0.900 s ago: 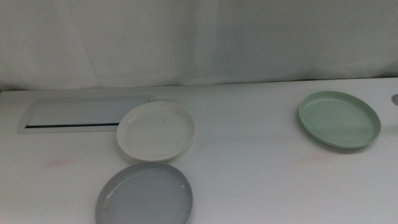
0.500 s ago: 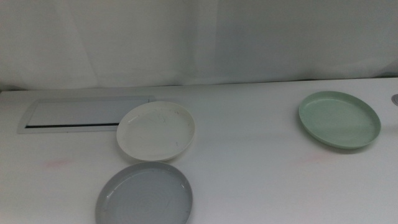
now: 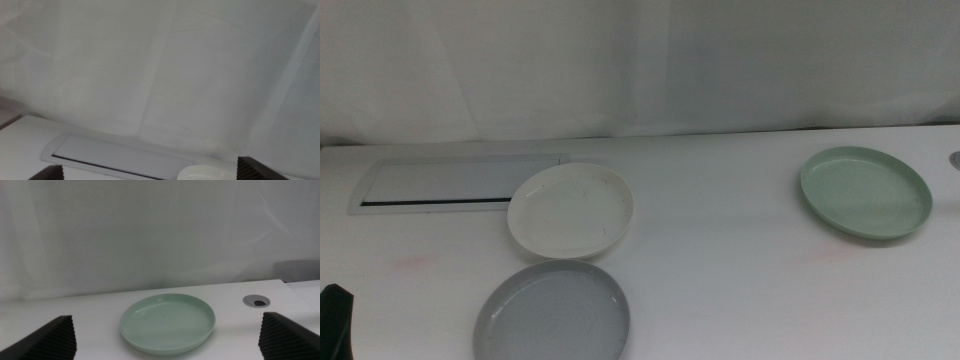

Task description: Stack the three bowls on top of each other.

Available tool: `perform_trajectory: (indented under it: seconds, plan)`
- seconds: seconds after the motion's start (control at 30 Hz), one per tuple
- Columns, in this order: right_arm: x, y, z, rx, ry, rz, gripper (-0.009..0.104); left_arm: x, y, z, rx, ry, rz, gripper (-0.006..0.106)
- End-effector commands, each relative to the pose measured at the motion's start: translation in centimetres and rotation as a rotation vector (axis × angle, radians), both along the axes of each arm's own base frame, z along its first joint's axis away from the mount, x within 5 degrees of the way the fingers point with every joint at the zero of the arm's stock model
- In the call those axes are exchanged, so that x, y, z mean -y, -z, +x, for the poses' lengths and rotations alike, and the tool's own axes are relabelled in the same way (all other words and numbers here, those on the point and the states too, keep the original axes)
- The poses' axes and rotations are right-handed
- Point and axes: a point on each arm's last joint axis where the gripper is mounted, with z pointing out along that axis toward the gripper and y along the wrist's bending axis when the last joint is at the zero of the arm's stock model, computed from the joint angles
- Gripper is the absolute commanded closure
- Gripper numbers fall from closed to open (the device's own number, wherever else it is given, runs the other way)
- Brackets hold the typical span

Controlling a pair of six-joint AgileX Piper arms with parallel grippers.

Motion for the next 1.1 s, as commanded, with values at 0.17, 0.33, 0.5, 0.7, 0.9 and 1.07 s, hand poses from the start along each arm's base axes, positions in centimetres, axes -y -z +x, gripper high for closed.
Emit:
perform_trajectory:
  seconds: [0.17, 0.33, 0.5, 0.7, 0.9, 1.07]
  plan:
    - [0.0, 1.0, 0.0, -0.01, 0.001, -0.004, -0.007, 0.1, 0.1, 0.0, 0.02, 0.007, -0.038, 0.009]
    - [0.0, 1.0, 0.1, -0.004, 0.0, -0.004, -0.007, -0.3, -4.8, -0.4, 0.006, -0.036, 0.024, 0.009]
    - [0.0, 0.9, 0.1, 0.005, -0.001, -0.003, -0.007, -0.6, -9.3, 0.0, -0.195, -0.063, 0.032, 0.009]
    - [0.0, 0.9, 0.1, 0.005, -0.001, -0.003, -0.007, 0.4, -13.6, 2.9, -0.451, 0.08, 0.083, 0.009]
    - [0.0, 0.9, 0.1, 0.005, -0.001, -0.003, -0.007, 1.1, -14.3, 6.5, -0.744, 0.184, 0.048, 0.009]
    - [0.0, 0.9, 0.1, 0.005, -0.001, -0.003, -0.007, 1.7, -12.4, 9.7, -0.898, 0.237, 0.005, 0.009]
